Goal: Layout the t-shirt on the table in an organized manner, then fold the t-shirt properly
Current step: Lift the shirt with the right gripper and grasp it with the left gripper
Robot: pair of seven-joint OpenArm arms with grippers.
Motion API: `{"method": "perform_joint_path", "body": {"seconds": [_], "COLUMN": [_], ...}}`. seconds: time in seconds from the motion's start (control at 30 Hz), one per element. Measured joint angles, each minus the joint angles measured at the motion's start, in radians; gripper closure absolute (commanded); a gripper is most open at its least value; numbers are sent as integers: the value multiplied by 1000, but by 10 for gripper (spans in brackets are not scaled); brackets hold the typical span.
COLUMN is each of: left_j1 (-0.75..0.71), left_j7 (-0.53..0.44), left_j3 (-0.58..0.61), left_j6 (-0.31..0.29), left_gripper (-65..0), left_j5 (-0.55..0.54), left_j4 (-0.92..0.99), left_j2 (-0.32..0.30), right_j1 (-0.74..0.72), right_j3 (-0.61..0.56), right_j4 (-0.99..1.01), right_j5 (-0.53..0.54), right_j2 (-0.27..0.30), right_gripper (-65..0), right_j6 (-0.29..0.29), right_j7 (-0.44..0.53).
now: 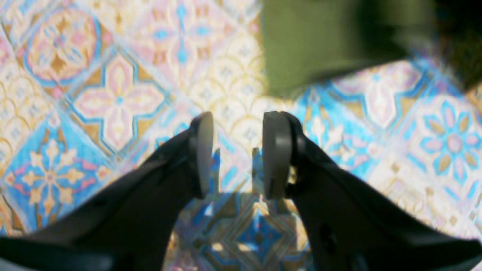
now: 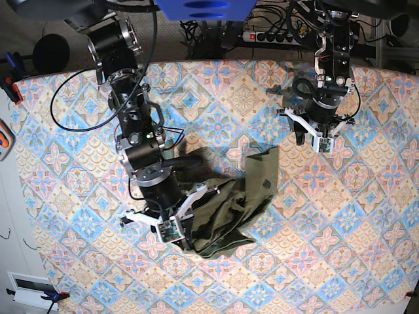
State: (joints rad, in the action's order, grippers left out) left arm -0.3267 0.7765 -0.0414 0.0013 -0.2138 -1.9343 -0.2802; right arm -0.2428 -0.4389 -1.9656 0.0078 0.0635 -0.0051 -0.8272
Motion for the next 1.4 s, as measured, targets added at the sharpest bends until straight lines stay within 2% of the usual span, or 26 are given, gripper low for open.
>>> {"method": "perform_joint_path", "body": {"seconds": [0.1,0.23,0.3,0.47,0.57,0.73,0.83,0.9,1.2,1.4], "left_j1": [14,36,51,129,187,265,289,294,394,455], "left_j7": [6,-1,7,3,2,-2,-79,-91,-200,-206], "left_j3": [0,0,24,113,206,384,451,488,599,620], "left_j6": [0,0,9,0,3,-9,-4,-2,-5,-3], "left_gripper": [-215,-214,-214,-214,-214,-218,-218,-219,-215,-215], "left_j5": [0,0,8,3,93,272,378,448,606,612], "left_j4": [0,0,0,0,0,0,0,1,207,281], "left_j2": [1,3,2,2,1,57,82,98,179,248], "right_j1": [-25,-65,-77,-81,-47,-37,-40,-40,-68,-68], "right_j3": [53,193,246,268,262,194,183,171,137,120], "right_j4": [0,0,0,0,0,0,0,0,-6,-6], "right_j5": [13,144,193,237,241,241,241,240,242,267], "right_j2": [30,91,138,201,193,193,192,193,180,157], "right_gripper": [-3,-3,-3,-3,-3,-3,-3,-3,-3,-3], "right_j6": [2,0,-6,-6,0,2,0,0,0,0], "right_j7": [0,2,4,5,11,2,5,4,6,5]}}
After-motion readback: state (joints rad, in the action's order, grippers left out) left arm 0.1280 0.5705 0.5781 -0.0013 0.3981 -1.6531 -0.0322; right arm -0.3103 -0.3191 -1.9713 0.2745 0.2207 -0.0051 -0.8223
